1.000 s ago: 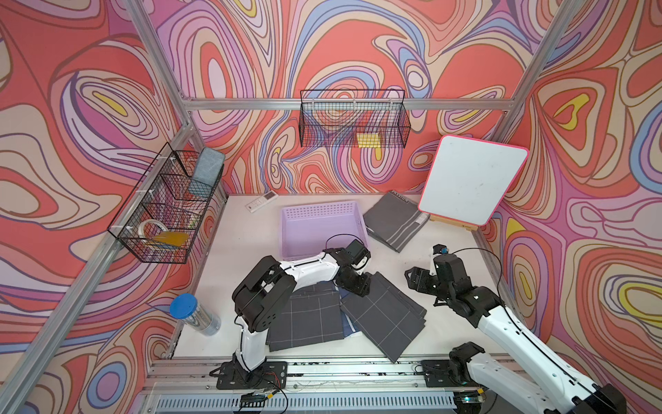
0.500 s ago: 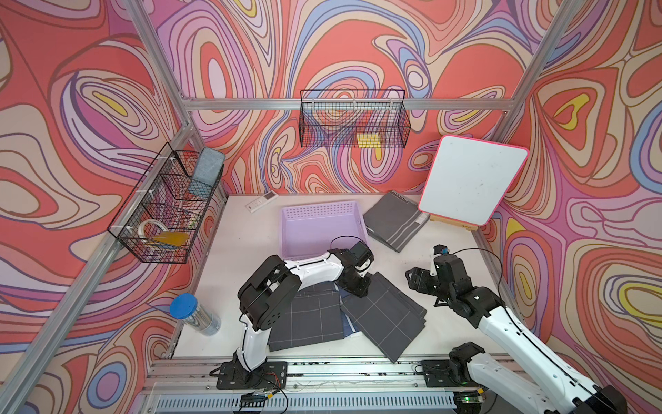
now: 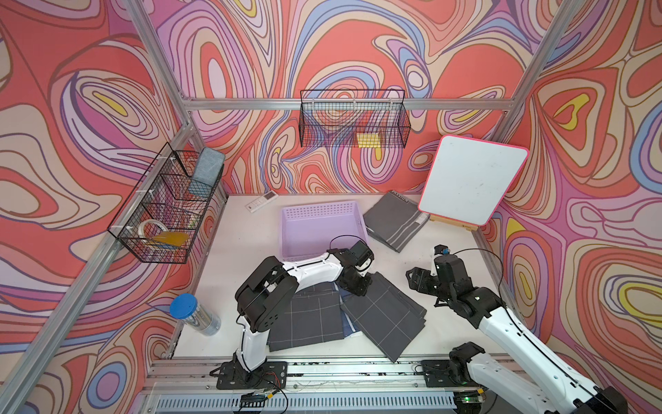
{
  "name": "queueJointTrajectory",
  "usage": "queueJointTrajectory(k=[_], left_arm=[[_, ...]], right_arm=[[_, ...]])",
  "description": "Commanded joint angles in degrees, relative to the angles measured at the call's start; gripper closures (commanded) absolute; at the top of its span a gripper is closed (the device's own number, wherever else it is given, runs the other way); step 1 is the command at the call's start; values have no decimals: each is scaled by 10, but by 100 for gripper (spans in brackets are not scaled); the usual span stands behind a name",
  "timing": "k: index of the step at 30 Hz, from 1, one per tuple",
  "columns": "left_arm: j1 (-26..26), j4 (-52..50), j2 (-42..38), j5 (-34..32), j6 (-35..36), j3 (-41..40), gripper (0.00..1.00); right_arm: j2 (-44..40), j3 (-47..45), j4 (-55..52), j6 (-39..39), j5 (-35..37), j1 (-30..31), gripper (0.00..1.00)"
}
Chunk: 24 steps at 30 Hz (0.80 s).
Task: Put the folded pillowcase in the basket
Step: Pick up the pillowcase at the center of the board.
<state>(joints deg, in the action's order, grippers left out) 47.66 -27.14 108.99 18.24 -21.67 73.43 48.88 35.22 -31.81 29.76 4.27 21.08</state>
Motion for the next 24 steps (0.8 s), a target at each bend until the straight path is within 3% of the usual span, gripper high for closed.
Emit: queueJointTrajectory(k=[1, 9, 16, 24], left_arm=[[2, 34, -58, -29, -33, -14, 100], [-25, 68, -122, -89, -90, -78, 100], [-66, 139, -176, -89, -132, -165, 100], [-82, 160, -192, -90, -144, -212, 100]], right_arm=[[-5, -2, -8, 9, 12, 1, 24], [16, -1, 0, 22, 2, 1, 23], [75, 3, 23, 42, -50, 1, 24], [148, -3, 67, 48, -118, 1, 34]])
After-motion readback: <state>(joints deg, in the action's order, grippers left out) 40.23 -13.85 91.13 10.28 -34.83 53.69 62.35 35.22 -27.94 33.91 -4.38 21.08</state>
